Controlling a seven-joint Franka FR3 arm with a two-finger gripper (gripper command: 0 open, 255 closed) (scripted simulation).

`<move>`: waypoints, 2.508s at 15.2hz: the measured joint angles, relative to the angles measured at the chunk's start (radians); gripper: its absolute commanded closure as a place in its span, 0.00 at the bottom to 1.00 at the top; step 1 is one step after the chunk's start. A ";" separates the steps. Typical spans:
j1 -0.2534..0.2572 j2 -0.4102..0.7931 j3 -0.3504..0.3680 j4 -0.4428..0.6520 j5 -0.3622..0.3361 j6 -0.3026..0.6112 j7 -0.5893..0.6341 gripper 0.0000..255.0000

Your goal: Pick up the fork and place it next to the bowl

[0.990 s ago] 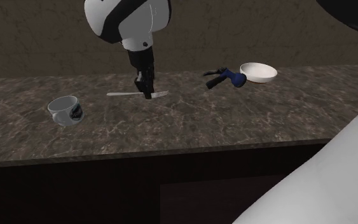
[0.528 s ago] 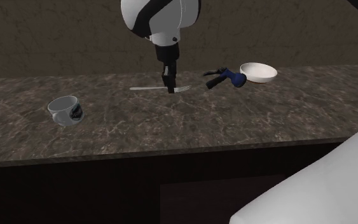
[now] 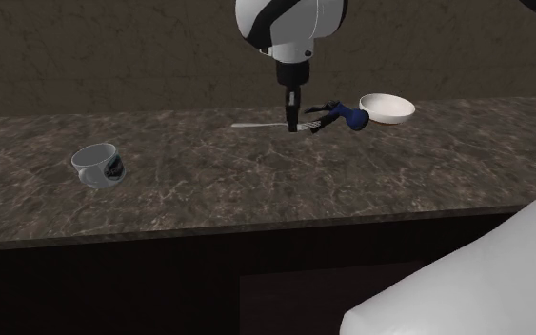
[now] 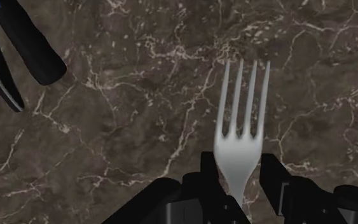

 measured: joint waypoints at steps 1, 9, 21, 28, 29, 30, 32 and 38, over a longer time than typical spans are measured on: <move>-0.014 0.000 -0.018 -0.004 -0.003 0.006 -0.030 1.00; -0.104 0.067 -0.126 0.073 -0.015 0.010 -0.223 1.00; -0.241 0.273 -0.256 0.318 0.026 -0.012 -0.506 1.00; -0.316 0.407 -0.293 0.477 0.069 -0.034 -0.627 1.00; -0.318 0.411 -0.293 0.472 0.070 -0.025 -0.630 1.00; -0.319 0.416 -0.293 0.466 0.071 -0.015 -0.631 1.00; -0.320 0.428 -0.292 0.458 0.074 0.005 -0.632 1.00; -0.323 0.452 -0.291 0.406 0.080 0.081 -0.635 1.00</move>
